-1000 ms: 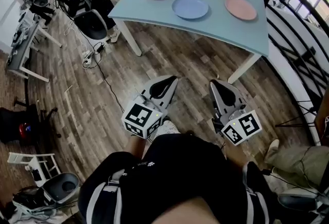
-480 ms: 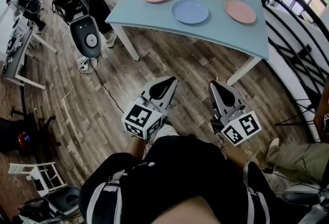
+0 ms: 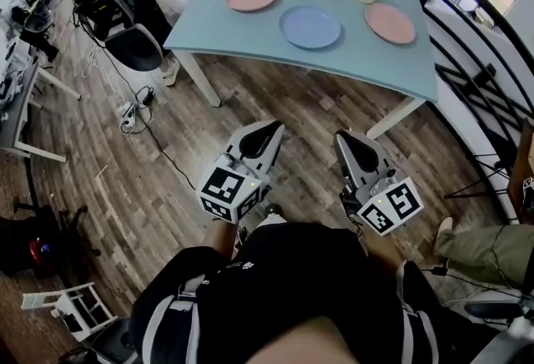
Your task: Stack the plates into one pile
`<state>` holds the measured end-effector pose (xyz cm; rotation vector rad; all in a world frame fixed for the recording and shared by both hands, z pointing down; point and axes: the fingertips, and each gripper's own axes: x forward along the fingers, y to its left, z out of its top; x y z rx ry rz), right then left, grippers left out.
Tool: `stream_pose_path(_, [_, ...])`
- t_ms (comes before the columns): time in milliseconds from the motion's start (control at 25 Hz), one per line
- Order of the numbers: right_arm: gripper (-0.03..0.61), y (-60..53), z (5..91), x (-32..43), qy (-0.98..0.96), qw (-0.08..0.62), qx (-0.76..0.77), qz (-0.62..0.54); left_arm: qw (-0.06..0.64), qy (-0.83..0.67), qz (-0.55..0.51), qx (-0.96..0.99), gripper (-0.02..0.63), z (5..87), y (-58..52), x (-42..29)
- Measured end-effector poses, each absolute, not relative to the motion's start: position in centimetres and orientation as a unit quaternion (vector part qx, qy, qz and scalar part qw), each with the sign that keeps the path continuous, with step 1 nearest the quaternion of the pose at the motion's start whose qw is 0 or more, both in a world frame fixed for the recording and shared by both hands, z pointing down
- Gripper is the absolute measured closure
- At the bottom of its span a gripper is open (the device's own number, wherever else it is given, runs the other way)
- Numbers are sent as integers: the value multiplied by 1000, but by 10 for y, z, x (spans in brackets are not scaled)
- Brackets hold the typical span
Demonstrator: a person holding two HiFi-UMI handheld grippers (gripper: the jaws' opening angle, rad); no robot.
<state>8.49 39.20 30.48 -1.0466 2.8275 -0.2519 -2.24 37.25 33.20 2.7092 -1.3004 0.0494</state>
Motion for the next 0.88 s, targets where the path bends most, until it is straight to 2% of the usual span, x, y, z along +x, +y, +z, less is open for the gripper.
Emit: stream_pose_path(880, [577, 319, 324, 25, 921, 50, -372, -106, 78, -425, 23, 901, 597, 352, 307, -97])
